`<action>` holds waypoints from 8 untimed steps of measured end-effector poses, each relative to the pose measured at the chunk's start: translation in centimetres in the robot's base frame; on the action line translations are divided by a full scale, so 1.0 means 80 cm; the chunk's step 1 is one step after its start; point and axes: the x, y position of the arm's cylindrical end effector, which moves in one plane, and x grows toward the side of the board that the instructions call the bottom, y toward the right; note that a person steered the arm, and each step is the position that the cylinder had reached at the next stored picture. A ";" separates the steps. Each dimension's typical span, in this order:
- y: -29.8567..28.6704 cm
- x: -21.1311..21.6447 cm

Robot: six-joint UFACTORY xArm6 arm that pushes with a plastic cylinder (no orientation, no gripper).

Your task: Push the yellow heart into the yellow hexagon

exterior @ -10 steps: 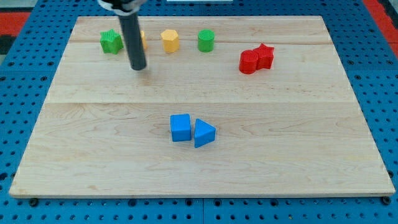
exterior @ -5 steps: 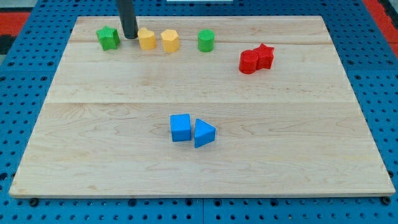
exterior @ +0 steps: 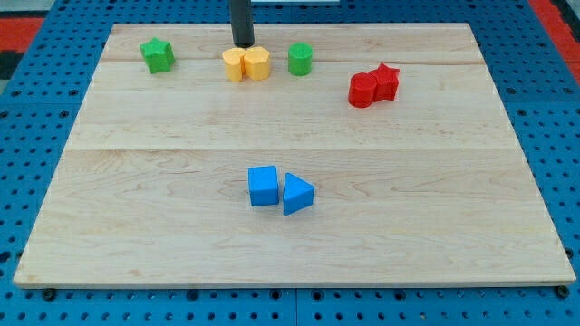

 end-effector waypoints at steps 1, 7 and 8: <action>0.032 0.008; -0.056 0.002; -0.044 0.030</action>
